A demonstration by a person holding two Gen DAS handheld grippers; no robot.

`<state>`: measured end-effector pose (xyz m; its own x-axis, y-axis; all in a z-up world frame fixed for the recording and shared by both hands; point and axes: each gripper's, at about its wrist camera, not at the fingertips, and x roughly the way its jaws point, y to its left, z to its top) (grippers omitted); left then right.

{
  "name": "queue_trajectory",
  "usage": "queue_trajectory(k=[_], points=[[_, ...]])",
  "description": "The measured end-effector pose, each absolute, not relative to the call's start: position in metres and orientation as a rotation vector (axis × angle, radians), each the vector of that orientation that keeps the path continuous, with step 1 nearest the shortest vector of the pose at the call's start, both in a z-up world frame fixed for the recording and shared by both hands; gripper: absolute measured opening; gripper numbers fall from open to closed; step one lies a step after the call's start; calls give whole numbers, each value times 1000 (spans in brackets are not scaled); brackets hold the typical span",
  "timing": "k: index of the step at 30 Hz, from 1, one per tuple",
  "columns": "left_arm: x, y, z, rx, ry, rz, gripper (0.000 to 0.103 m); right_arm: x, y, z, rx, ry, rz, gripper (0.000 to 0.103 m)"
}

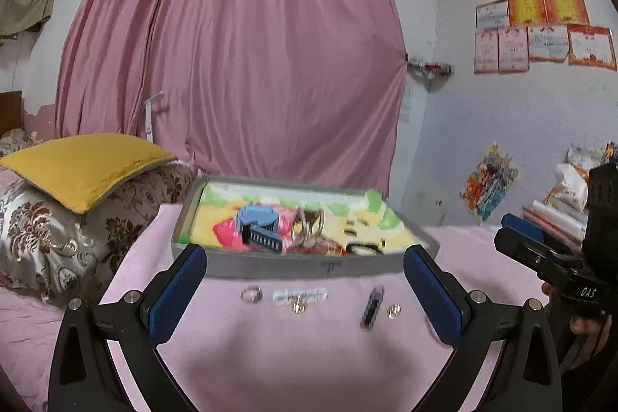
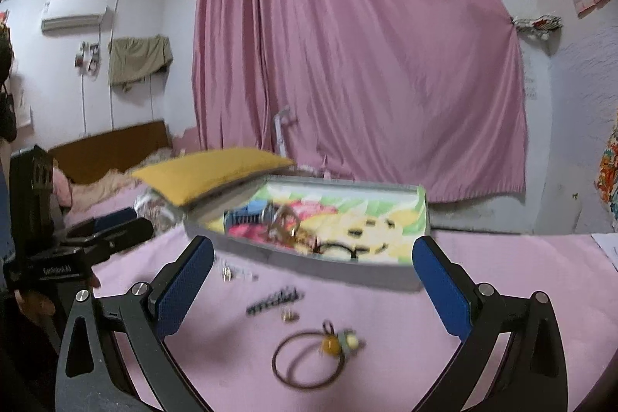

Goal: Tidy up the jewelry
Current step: 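Grasp the brown beaded hair tie with the right tool while the left tool approaches a gold charm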

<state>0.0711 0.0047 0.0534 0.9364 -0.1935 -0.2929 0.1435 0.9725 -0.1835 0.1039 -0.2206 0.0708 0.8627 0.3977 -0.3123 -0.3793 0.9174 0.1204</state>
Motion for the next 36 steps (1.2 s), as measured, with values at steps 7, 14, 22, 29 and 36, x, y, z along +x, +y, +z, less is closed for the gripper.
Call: queue_trajectory(k=[7,14,22,29,36], points=[[80,6,36,-133,489,-174,102,116,-228,50,13,512,403,101],[102,3,18,-169,666,-206,102,134,-229,29,12,672,385,98],[127,-4,3,-169,774,-213,78,145,-216,16,-85,761,381,71],[143,-12,2,-147,817,-234,62,159,-210,9,-115,833,396,50],[158,-17,1,-131,840,-243,47,173,-201,4,-138,896,445,27]])
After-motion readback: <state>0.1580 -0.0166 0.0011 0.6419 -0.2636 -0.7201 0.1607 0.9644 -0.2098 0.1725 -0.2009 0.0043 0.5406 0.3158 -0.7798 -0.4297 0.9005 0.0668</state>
